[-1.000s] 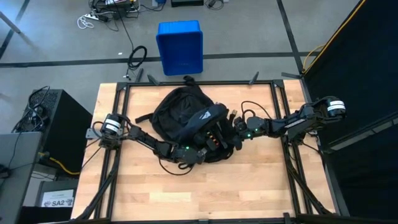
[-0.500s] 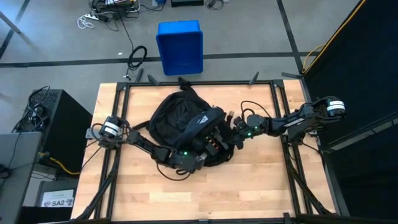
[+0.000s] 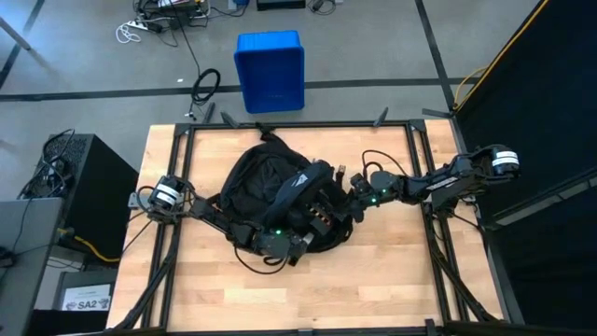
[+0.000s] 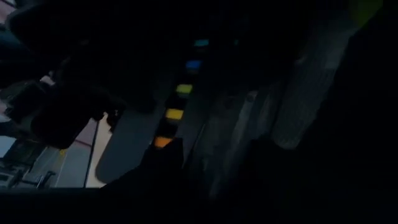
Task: Unpack backpack
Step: Remove the black medicine organizer from the black backpack
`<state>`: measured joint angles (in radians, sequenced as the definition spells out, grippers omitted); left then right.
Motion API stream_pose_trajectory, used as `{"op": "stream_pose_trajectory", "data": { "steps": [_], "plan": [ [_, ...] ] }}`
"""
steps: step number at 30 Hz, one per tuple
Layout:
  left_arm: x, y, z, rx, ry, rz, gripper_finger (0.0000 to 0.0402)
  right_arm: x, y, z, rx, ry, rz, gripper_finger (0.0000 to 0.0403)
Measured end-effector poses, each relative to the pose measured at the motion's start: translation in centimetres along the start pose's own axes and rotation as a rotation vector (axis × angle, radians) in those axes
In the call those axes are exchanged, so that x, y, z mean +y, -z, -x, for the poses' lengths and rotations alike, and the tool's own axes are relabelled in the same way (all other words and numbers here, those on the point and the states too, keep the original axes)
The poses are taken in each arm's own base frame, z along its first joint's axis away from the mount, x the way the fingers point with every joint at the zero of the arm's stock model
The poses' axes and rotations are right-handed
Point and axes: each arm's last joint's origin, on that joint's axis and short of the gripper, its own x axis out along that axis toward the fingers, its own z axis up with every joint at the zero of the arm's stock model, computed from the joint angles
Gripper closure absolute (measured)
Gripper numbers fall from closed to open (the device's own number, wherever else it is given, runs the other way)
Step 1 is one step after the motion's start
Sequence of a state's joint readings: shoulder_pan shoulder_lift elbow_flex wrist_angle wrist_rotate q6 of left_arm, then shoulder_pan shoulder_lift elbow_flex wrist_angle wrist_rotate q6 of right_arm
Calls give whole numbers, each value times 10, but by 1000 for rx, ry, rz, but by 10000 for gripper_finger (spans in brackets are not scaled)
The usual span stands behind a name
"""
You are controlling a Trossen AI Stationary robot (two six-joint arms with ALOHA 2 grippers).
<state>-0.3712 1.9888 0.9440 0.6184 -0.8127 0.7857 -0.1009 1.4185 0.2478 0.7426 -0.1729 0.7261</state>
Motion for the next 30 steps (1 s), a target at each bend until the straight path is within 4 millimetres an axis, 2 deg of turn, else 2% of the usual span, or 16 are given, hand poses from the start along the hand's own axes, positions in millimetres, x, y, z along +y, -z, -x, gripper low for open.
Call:
{"op": "stream_pose_trajectory", "data": {
  "steps": [6, 12, 30],
  "plan": [
    [-6, -14, 16, -46, -28, 60, 247, -6, 6, 0, 40, 75, -38, 229],
    [-10, -19, 24, -54, -43, 110, 247, -10, 8, 1, 62, 113, -56, 233],
    [-13, 0, 36, -146, -103, 245, 249, -8, 6, 1, 31, 96, -46, 237]
  ]
}}
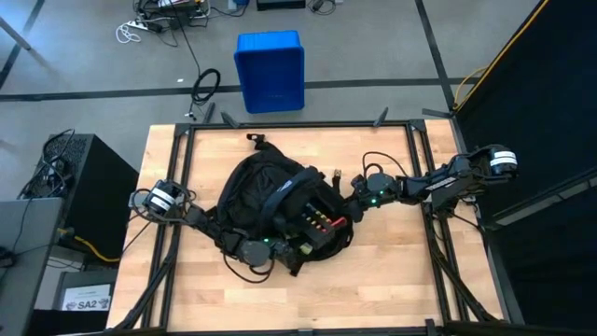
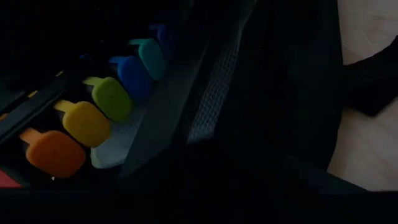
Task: Unpack backpack
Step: Remove the black medicine organizer from the black backpack
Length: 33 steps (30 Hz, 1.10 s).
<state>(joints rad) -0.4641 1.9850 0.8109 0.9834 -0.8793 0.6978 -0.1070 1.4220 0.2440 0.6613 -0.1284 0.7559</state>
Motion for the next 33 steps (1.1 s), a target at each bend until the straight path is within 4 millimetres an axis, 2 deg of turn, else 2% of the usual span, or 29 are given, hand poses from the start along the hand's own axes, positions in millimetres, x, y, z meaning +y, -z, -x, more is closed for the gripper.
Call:
{"op": "stream_pose_trajectory", "data": {
  "steps": [12, 24, 28, 33],
  "plan": [
    [3, -7, 7, -91, -25, 173, 252, 4, -5, 0, -45, -45, 8, 240],
    [4, -10, 7, -152, 6, 220, 261, 8, -7, 1, -64, -91, 18, 241],
    [6, -5, 12, -174, 1, 261, 262, 11, -8, 1, -76, -115, 29, 239],
    [12, 12, 24, -225, -22, 353, 262, 21, -9, 2, -104, -199, 49, 241]
  ]
}}
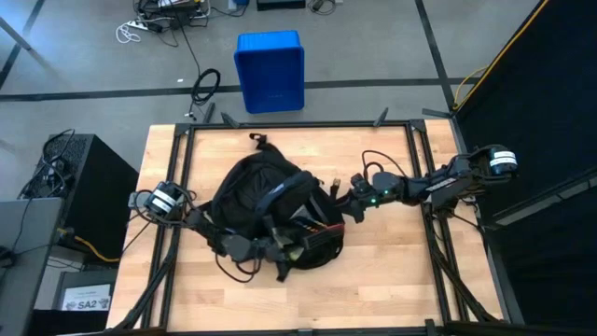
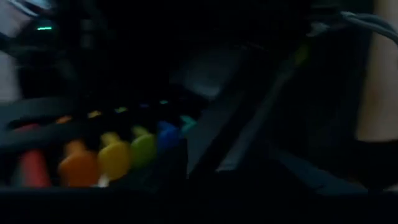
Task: Unpack backpack
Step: Remove the black medicine organizer from the black backpack
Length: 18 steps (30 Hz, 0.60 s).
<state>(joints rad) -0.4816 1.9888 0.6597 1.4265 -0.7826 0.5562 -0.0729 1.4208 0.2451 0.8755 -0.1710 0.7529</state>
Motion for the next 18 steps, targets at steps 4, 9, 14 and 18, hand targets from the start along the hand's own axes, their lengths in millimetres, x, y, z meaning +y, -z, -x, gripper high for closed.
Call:
{"op": "stream_pose_trajectory", "data": {
  "steps": [4, 9, 14, 18],
  "plan": [
    [9, 9, 12, -20, -18, 63, 262, 8, -2, 0, -35, -67, 15, 240],
    [14, 14, 18, -14, -30, 98, 262, 15, -5, 0, -75, -120, 28, 243],
    [14, 14, 18, -12, -35, 118, 262, 20, -4, 0, -92, -147, 34, 243],
    [14, 15, 18, -12, -34, 122, 262, 26, 1, 0, -48, -207, 57, 245]
  ]
}}
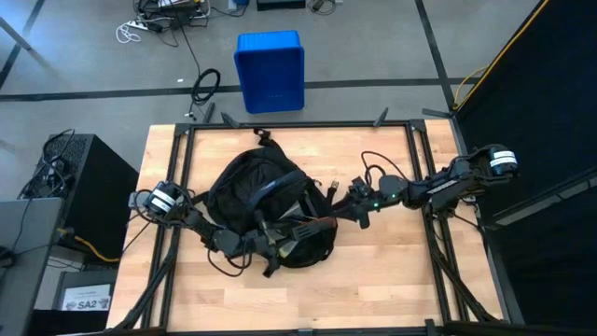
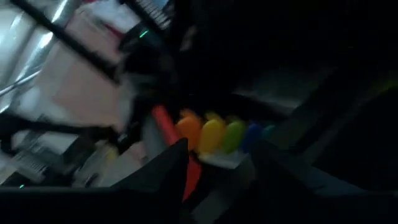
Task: Unpack backpack
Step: Remove the black medicine organizer from the black backpack
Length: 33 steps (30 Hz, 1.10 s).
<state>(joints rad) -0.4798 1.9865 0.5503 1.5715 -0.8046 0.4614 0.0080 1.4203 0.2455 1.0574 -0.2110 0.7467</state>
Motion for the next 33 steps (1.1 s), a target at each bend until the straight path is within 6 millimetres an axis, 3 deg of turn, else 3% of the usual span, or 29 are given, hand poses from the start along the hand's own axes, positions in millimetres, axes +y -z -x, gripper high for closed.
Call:
{"op": "stream_pose_trajectory", "data": {
  "steps": [6, 21, 29, 33],
  "plan": [
    [0, 0, 0, 1, -4, 12, 262, 9, 3, 1, 108, -163, 19, 258],
    [0, 0, 0, 4, -9, 28, 262, 8, -1, 0, 24, -83, 62, 316],
    [0, -1, -1, 0, -10, 37, 262, 33, -24, -27, 29, -151, 156, 393],
    [0, -1, -1, 1, -13, 41, 262, 44, -38, -42, 75, -130, 190, 397]
  ]
}}
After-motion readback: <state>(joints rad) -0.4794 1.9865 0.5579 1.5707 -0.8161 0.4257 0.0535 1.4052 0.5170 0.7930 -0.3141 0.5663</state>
